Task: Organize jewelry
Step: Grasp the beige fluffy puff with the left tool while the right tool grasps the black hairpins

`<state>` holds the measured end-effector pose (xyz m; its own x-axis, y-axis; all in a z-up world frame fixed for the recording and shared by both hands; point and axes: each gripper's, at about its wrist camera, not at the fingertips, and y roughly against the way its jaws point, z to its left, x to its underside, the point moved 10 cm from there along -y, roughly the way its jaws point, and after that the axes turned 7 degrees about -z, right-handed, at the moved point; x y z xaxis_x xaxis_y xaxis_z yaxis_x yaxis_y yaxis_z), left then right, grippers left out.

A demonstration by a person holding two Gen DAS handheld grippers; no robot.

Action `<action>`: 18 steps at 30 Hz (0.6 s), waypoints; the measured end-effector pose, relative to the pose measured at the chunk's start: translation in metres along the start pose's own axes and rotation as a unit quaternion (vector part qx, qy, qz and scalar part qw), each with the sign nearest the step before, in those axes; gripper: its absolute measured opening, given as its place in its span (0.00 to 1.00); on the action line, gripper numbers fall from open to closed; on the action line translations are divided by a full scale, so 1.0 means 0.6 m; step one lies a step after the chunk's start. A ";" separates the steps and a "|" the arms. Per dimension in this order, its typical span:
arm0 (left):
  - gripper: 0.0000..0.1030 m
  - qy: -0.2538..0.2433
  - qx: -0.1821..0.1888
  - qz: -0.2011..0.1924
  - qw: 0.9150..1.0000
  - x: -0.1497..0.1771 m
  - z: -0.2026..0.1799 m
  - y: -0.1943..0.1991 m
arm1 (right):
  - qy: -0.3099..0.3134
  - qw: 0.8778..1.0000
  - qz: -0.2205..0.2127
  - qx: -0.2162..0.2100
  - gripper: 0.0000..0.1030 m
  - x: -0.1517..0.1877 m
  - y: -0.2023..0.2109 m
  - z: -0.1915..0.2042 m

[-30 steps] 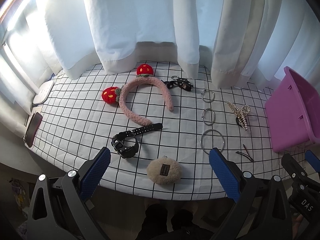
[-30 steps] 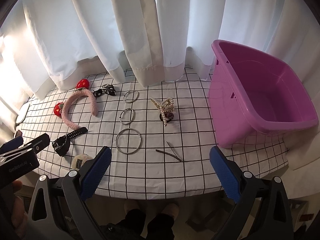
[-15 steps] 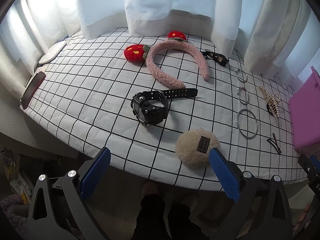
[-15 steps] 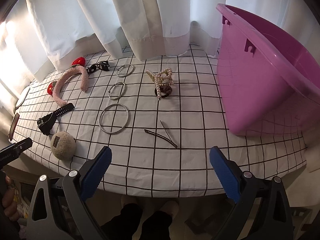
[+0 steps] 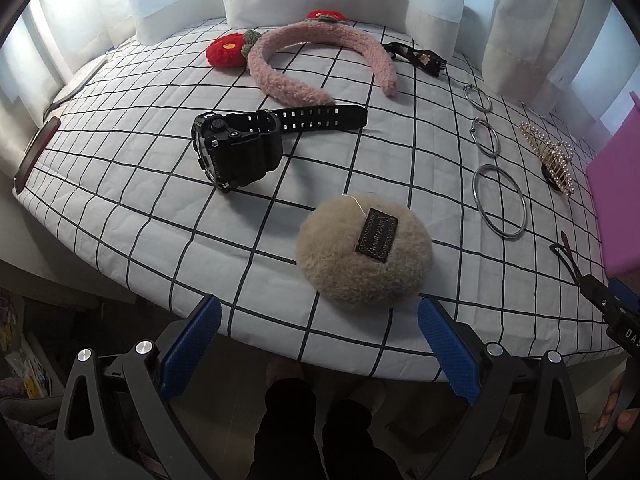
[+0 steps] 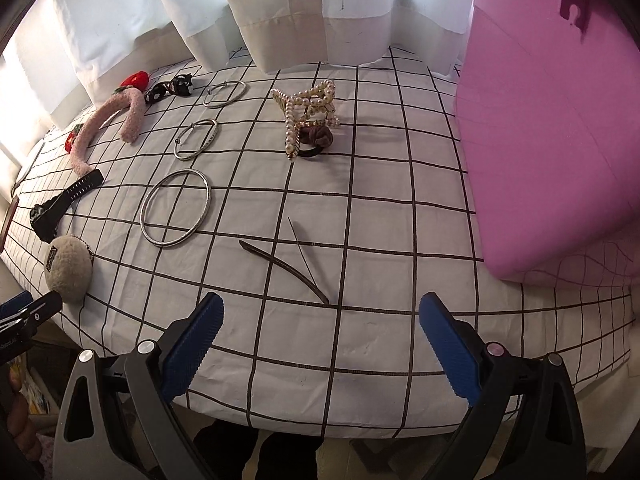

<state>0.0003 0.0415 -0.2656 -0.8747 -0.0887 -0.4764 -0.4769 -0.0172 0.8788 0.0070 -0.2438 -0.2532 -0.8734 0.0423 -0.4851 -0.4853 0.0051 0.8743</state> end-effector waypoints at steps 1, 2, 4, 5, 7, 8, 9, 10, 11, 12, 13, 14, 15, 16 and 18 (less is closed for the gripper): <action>0.94 -0.001 -0.001 -0.002 1.000 0.000 -0.005 -0.004 | 0.012 1.000 0.000 0.004 0.91 0.001 -0.007 0.000; 0.94 -0.001 0.000 -0.004 1.000 -0.001 -0.010 -0.008 | 0.024 1.000 0.000 0.007 0.91 0.002 -0.013 0.000; 0.94 0.002 -0.001 -0.008 1.000 -0.002 -0.018 -0.015 | 0.041 0.999 0.003 0.013 0.91 0.004 -0.026 0.000; 0.94 0.004 0.000 -0.009 1.000 -0.002 -0.021 -0.019 | 0.044 0.999 0.004 0.011 0.91 0.004 -0.033 -0.001; 0.94 0.006 -0.002 -0.010 1.000 -0.002 -0.026 -0.027 | 0.043 0.999 0.006 0.007 0.91 0.004 -0.045 -0.001; 0.94 0.006 -0.004 -0.010 1.000 -0.001 -0.028 -0.032 | 0.044 0.999 0.007 0.006 0.91 0.004 -0.050 -0.001; 0.94 0.005 -0.006 -0.011 1.000 -0.002 -0.031 -0.036 | 0.046 0.999 0.007 0.004 0.91 0.002 -0.055 0.000; 0.94 0.004 -0.008 -0.012 1.000 -0.002 -0.033 -0.039 | 0.046 0.999 0.002 0.000 0.91 -0.001 -0.056 0.002; 0.94 0.003 -0.009 -0.013 1.000 -0.003 -0.035 -0.042 | 0.047 0.999 -0.001 -0.001 0.91 -0.003 -0.058 0.003; 0.94 0.002 -0.010 -0.015 1.000 -0.005 -0.038 -0.045 | 0.049 0.999 -0.005 -0.004 0.91 -0.006 -0.059 0.004; 0.94 0.000 -0.012 -0.016 1.000 -0.005 -0.040 -0.049 | 0.051 0.999 -0.007 -0.007 0.91 -0.008 -0.060 0.004; 0.94 -0.002 -0.015 -0.014 1.000 -0.005 -0.041 -0.053 | 0.051 0.999 -0.010 -0.010 0.92 -0.010 -0.061 0.004; 0.95 -0.004 -0.016 -0.013 1.000 -0.004 -0.043 -0.058 | 0.054 0.998 -0.016 -0.011 0.92 -0.013 -0.062 0.005; 0.95 -0.002 -0.016 -0.020 1.000 -0.006 -0.043 -0.058 | 0.058 0.998 -0.021 -0.013 0.92 -0.013 -0.062 0.006; 0.95 -0.003 -0.016 -0.028 0.999 -0.009 -0.044 -0.059 | 0.064 0.997 -0.033 -0.018 0.92 -0.015 -0.063 0.007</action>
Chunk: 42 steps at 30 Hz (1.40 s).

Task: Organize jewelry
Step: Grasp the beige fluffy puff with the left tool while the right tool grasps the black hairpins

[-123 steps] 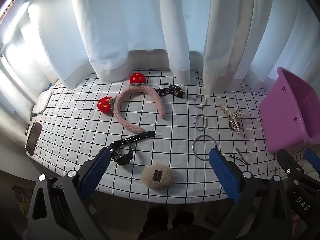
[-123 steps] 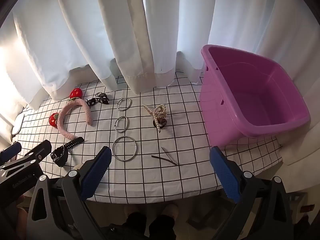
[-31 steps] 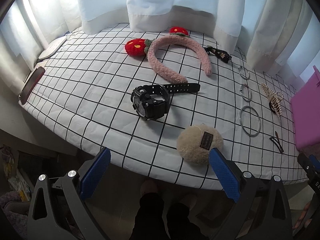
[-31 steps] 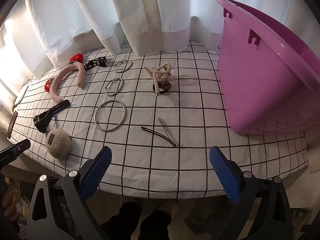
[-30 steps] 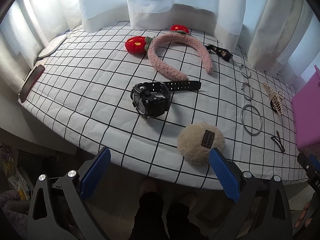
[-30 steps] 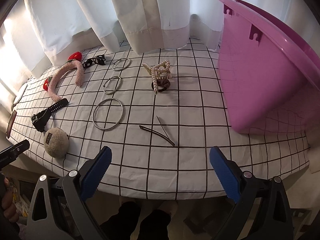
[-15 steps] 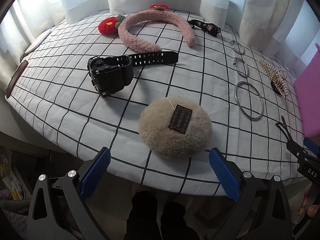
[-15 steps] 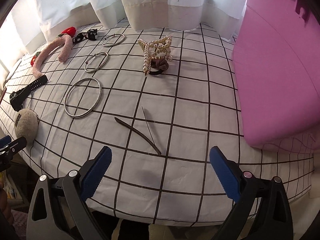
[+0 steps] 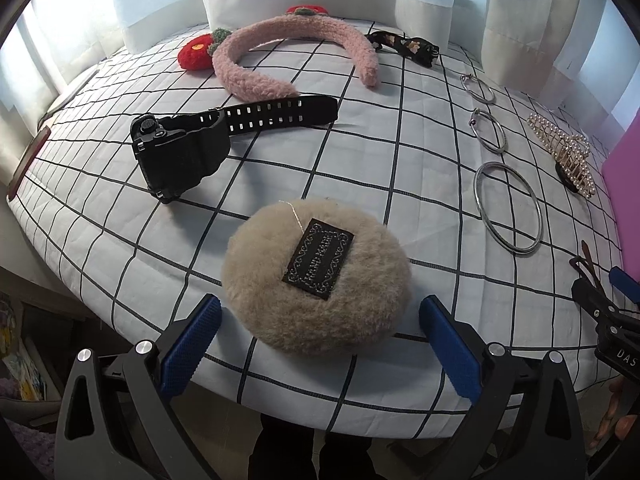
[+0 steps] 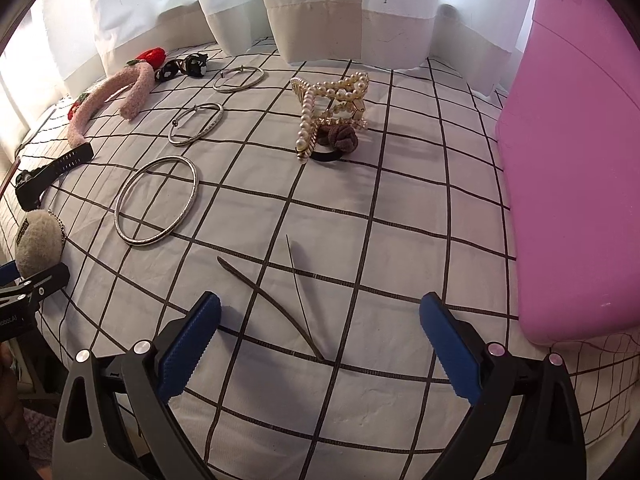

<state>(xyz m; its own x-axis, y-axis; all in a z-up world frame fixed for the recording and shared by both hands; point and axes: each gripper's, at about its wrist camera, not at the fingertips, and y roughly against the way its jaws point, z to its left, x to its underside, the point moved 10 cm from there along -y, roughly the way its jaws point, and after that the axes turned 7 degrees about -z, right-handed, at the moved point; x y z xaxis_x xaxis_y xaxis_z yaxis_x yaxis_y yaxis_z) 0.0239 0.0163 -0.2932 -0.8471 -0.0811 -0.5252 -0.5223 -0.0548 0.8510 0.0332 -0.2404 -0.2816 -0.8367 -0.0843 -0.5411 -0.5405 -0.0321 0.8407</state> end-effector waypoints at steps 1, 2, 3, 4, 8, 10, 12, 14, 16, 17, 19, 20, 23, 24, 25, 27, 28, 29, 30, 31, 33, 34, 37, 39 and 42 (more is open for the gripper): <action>0.95 0.000 0.000 -0.004 1.000 -0.001 -0.001 0.000 | 0.002 1.000 -0.004 -0.001 0.92 0.000 0.000 0.000; 0.95 -0.001 0.000 -0.009 1.000 -0.003 -0.001 -0.001 | 0.004 1.000 -0.007 -0.002 0.92 -0.001 0.000 0.000; 0.95 -0.001 -0.001 -0.015 1.000 -0.004 -0.002 -0.001 | 0.006 1.000 -0.011 -0.004 0.92 -0.001 0.000 0.001; 0.95 0.001 -0.001 -0.021 1.000 -0.004 -0.003 -0.001 | 0.007 1.000 -0.015 -0.005 0.92 -0.002 0.000 0.001; 0.95 0.001 -0.002 -0.033 0.999 -0.005 -0.005 -0.001 | 0.008 0.999 -0.036 -0.006 0.92 -0.001 0.002 0.003; 0.95 0.000 -0.003 -0.035 0.999 -0.006 -0.005 -0.001 | 0.007 0.999 -0.035 -0.005 0.92 -0.001 0.003 0.002; 0.95 -0.001 -0.003 -0.039 0.999 -0.006 -0.005 0.000 | 0.004 1.000 -0.028 -0.005 0.92 -0.002 0.002 0.002; 0.95 -0.003 -0.001 -0.040 0.999 -0.006 -0.004 0.001 | 0.006 1.000 -0.023 -0.005 0.91 -0.001 0.002 0.002; 0.94 -0.003 -0.001 -0.036 0.999 -0.007 -0.004 0.001 | 0.007 1.000 -0.022 -0.009 0.91 -0.001 0.002 0.004; 0.94 -0.004 0.000 -0.036 0.999 -0.007 -0.005 0.001 | 0.009 1.000 -0.021 -0.009 0.91 0.000 0.002 0.005; 0.90 -0.009 0.005 -0.038 0.999 -0.008 -0.008 0.003 | 0.010 1.000 -0.023 -0.007 0.90 0.000 0.004 0.006; 0.87 -0.013 0.008 -0.041 0.999 -0.008 -0.011 0.006 | 0.009 1.000 -0.025 -0.012 0.86 0.000 0.005 0.009; 0.72 -0.023 0.016 -0.050 0.998 -0.009 -0.020 0.013 | 0.028 0.999 -0.034 -0.022 0.70 0.000 0.013 0.023; 0.67 -0.026 0.018 -0.051 0.998 -0.010 -0.022 0.015 | 0.035 0.998 -0.036 -0.027 0.66 0.000 0.016 0.030; 0.66 -0.029 0.019 -0.052 0.998 -0.010 -0.024 0.016 | 0.042 0.998 -0.038 -0.031 0.55 -0.001 0.019 0.038; 0.63 -0.030 0.021 -0.052 0.998 -0.011 -0.026 0.016 | 0.059 0.997 -0.041 -0.035 0.33 -0.003 0.023 0.052; 0.62 -0.031 0.022 -0.052 0.998 -0.012 -0.026 0.016 | 0.069 0.996 -0.041 -0.033 0.14 -0.004 0.024 0.058; 0.60 -0.032 0.023 -0.051 0.998 -0.012 -0.025 0.017 | 0.078 0.996 -0.040 -0.025 0.14 -0.004 0.023 0.062; 0.58 -0.033 0.024 -0.051 0.998 -0.013 -0.025 0.017 | 0.084 0.995 -0.041 -0.022 0.13 -0.005 0.023 0.065; 0.58 -0.033 0.025 -0.050 0.998 -0.013 -0.024 0.017 | 0.082 0.996 -0.041 -0.022 0.13 -0.005 0.024 0.064; 0.56 -0.035 0.028 -0.048 0.998 -0.013 -0.023 0.018 | 0.072 0.996 -0.039 -0.026 0.13 -0.005 0.023 0.061; 0.55 -0.037 0.029 -0.048 0.998 -0.013 -0.023 0.019 | 0.068 0.997 -0.039 -0.025 0.13 -0.005 0.024 0.060; 0.55 -0.042 0.029 -0.047 0.998 -0.016 -0.020 0.022 | 0.060 0.997 -0.037 -0.025 0.13 -0.005 0.028 0.061; 0.55 -0.044 0.034 -0.051 0.997 -0.023 -0.019 0.028 | 0.050 0.998 -0.038 -0.030 0.13 -0.005 0.036 0.064; 0.55 -0.052 0.043 -0.061 0.996 -0.039 -0.019 0.044 | 0.030 0.998 -0.043 -0.036 0.13 -0.012 0.049 0.069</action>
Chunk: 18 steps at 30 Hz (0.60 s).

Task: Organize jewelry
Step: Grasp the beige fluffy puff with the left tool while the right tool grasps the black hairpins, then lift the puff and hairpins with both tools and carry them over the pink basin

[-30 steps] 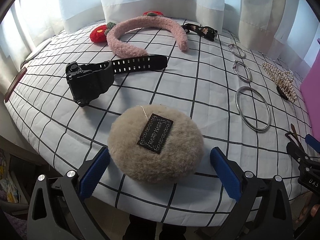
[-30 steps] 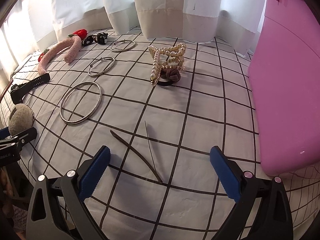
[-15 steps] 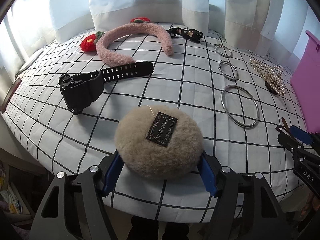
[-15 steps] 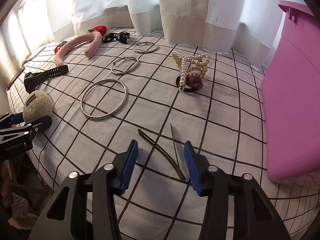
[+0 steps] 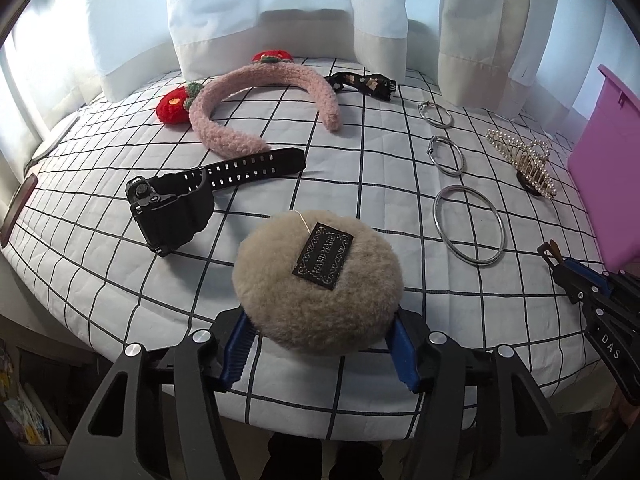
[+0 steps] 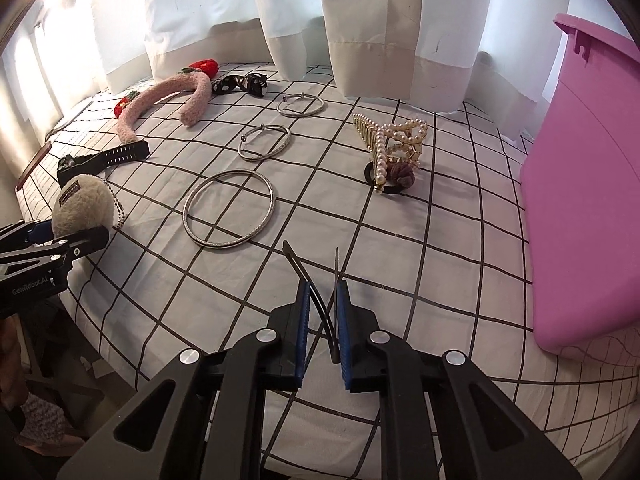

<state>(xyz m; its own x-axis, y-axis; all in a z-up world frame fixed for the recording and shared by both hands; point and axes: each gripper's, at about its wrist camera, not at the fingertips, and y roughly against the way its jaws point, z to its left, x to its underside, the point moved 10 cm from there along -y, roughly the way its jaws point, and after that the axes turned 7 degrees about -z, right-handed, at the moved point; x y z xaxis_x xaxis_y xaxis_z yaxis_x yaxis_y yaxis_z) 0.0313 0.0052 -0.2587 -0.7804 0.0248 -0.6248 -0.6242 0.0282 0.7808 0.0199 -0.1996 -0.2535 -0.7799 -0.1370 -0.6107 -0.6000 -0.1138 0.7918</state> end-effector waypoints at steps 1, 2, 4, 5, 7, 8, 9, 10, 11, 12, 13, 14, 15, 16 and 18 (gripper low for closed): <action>0.55 -0.003 0.004 -0.003 1.000 -0.006 -0.001 0.005 | -0.007 1.000 -0.002 -0.002 0.13 -0.004 0.004 0.002; 0.55 -0.005 0.009 -0.006 1.000 -0.013 -0.001 0.010 | -0.014 1.000 -0.004 -0.003 0.13 -0.008 0.009 0.004; 0.55 -0.013 0.018 -0.011 1.000 -0.027 -0.002 0.021 | -0.028 1.000 -0.011 -0.004 0.13 -0.020 0.021 0.009; 0.55 -0.018 0.022 -0.015 1.000 -0.036 -0.004 0.027 | -0.033 0.999 -0.016 -0.002 0.13 -0.027 0.028 0.011; 0.55 -0.028 0.032 -0.023 0.999 -0.054 -0.006 0.038 | -0.047 0.999 -0.025 -0.001 0.13 -0.043 0.042 0.016; 0.55 -0.035 0.037 -0.026 0.998 -0.064 -0.008 0.043 | -0.053 0.998 -0.031 0.001 0.13 -0.053 0.049 0.017; 0.55 -0.041 0.043 -0.031 0.998 -0.075 -0.011 0.048 | -0.060 0.998 -0.038 0.003 0.13 -0.063 0.058 0.018; 0.55 -0.046 0.050 -0.036 0.997 -0.086 -0.013 0.054 | -0.066 0.997 -0.044 0.005 0.13 -0.072 0.067 0.019; 0.55 -0.052 0.058 -0.041 0.996 -0.098 -0.016 0.060 | -0.071 0.996 -0.051 0.010 0.13 -0.082 0.076 0.018; 0.55 -0.059 0.064 -0.047 0.995 -0.109 -0.020 0.066 | -0.077 0.995 -0.058 0.014 0.13 -0.093 0.084 0.017; 0.55 -0.066 0.072 -0.054 0.994 -0.121 -0.025 0.073 | -0.083 0.994 -0.065 0.019 0.13 -0.103 0.094 0.015; 0.55 -0.073 0.080 -0.061 0.992 -0.133 -0.030 0.080 | -0.090 0.993 -0.072 0.024 0.13 -0.112 0.104 0.012; 0.55 -0.080 0.089 -0.067 0.991 -0.145 -0.037 0.086 | -0.097 0.992 -0.080 0.030 0.13 -0.122 0.114 0.008; 0.55 -0.088 0.099 -0.073 0.989 -0.155 -0.045 0.093 | -0.103 0.990 -0.088 0.037 0.13 -0.131 0.125 0.004; 0.55 -0.104 0.120 -0.084 0.984 -0.176 -0.065 0.109 | -0.116 0.986 -0.105 0.050 0.13 -0.148 0.150 -0.007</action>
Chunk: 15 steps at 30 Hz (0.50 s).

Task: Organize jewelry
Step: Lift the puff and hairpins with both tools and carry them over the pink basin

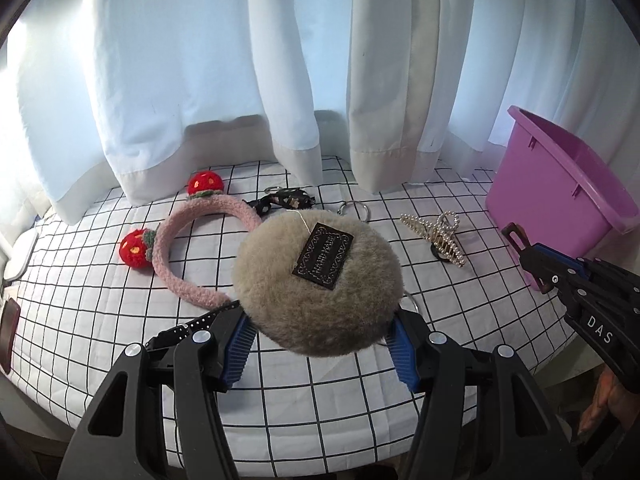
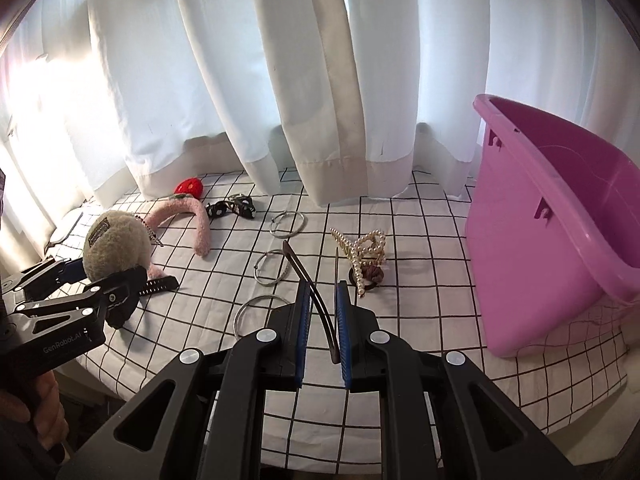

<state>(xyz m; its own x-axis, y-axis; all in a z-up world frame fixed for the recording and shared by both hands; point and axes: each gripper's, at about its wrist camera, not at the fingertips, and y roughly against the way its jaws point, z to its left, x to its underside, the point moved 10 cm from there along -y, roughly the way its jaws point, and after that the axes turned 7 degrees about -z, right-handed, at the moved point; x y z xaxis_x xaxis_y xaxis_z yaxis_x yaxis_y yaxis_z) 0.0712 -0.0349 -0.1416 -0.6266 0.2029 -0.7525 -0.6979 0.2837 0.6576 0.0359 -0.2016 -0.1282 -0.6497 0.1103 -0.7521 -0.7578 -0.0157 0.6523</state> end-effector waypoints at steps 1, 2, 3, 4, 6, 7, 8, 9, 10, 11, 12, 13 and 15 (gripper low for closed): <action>0.55 -0.007 0.011 -0.006 1.000 -0.013 -0.012 0.003 | -0.005 1.000 -0.010 0.008 0.13 -0.012 0.012 -0.005; 0.55 -0.014 0.022 -0.011 1.000 -0.025 -0.023 0.007 | -0.010 1.000 -0.020 0.014 0.13 -0.023 0.024 -0.011; 0.55 -0.021 0.032 -0.016 0.999 -0.038 -0.035 0.011 | -0.015 0.999 -0.029 0.020 0.13 -0.035 0.036 -0.018; 0.55 -0.028 0.042 -0.021 0.999 -0.049 -0.049 0.015 | -0.020 0.999 -0.038 0.025 0.13 -0.045 0.048 -0.026; 0.55 -0.040 0.059 -0.029 0.997 -0.073 -0.079 0.025 | -0.030 0.998 -0.053 0.033 0.13 -0.066 0.069 -0.045; 0.55 -0.044 0.069 -0.032 0.996 -0.085 -0.096 0.029 | -0.036 0.997 -0.060 0.036 0.13 -0.076 0.080 -0.058; 0.55 -0.047 0.080 -0.036 0.995 -0.097 -0.114 0.033 | -0.042 0.996 -0.067 0.038 0.13 -0.085 0.089 -0.071; 0.55 -0.053 0.087 -0.042 0.994 -0.108 -0.132 0.036 | -0.045 0.995 -0.074 0.042 0.13 -0.094 0.099 -0.086; 0.55 -0.059 0.092 -0.049 0.993 -0.118 -0.152 0.040 | -0.046 0.995 -0.080 0.047 0.13 -0.103 0.108 -0.103; 0.55 -0.063 0.098 -0.055 0.992 -0.130 -0.173 0.042 | -0.048 0.994 -0.086 0.050 0.13 -0.112 0.117 -0.123; 0.55 -0.066 0.102 -0.060 0.991 -0.141 -0.194 0.043 | -0.051 0.993 -0.091 0.053 0.13 -0.121 0.125 -0.144; 0.55 -0.066 0.108 -0.065 0.990 -0.152 -0.216 0.044 | -0.054 0.993 -0.095 0.055 0.13 -0.129 0.133 -0.167; 0.55 -0.065 0.117 -0.074 0.988 -0.175 -0.265 0.045 | -0.058 0.991 -0.100 0.060 0.13 -0.142 0.145 -0.218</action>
<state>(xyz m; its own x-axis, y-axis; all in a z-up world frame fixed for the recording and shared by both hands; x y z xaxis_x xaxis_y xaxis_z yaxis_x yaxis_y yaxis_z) 0.0633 -0.1974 -0.0391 -0.4631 0.2573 -0.8481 -0.6693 0.5258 0.5250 0.0175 -0.3421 -0.0199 -0.4708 0.2127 -0.8562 -0.8534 0.1365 0.5031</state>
